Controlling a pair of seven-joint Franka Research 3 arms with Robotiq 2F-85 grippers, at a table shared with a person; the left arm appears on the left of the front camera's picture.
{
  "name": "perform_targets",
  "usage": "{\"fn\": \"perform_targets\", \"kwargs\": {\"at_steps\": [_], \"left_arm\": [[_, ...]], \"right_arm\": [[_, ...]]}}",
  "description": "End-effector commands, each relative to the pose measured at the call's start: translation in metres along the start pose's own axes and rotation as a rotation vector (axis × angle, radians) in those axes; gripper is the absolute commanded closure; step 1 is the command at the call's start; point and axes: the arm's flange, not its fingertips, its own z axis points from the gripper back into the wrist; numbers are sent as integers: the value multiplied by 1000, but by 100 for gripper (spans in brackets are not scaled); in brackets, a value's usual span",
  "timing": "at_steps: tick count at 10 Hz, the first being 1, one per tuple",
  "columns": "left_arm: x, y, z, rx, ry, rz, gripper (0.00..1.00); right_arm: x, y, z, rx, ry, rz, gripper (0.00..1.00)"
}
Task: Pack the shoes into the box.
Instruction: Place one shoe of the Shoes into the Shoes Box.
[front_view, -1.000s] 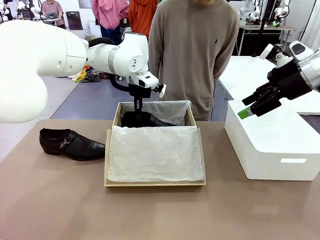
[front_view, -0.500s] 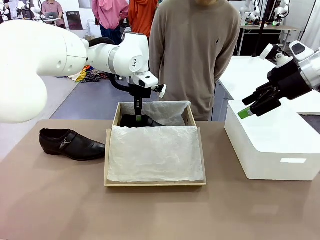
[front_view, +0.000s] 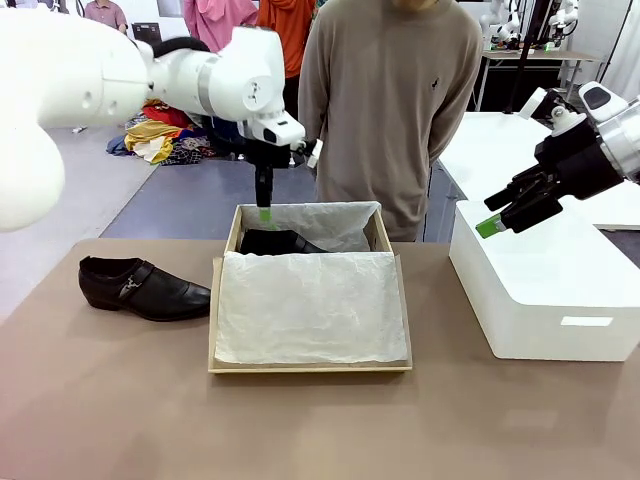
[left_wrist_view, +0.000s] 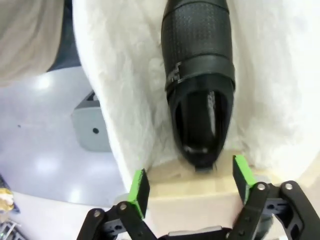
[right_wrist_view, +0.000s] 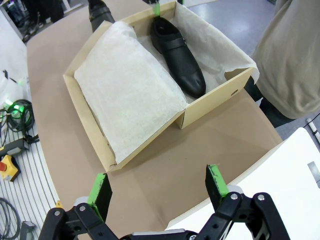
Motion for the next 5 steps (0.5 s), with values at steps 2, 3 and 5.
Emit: {"fn": "perform_targets", "kwargs": {"at_steps": [2,3,5], "left_arm": [[-42,-17,40,3,-21,-29,0],[-58,-19,54,16,-42,-10,0],[-89,-19,72,35,-60,45,0]], "right_arm": [[1,-4,-2,9,-31,26,0],[1,-4,-2,9,-31,26,0],[1,-4,-2,9,-31,26,0]]}}
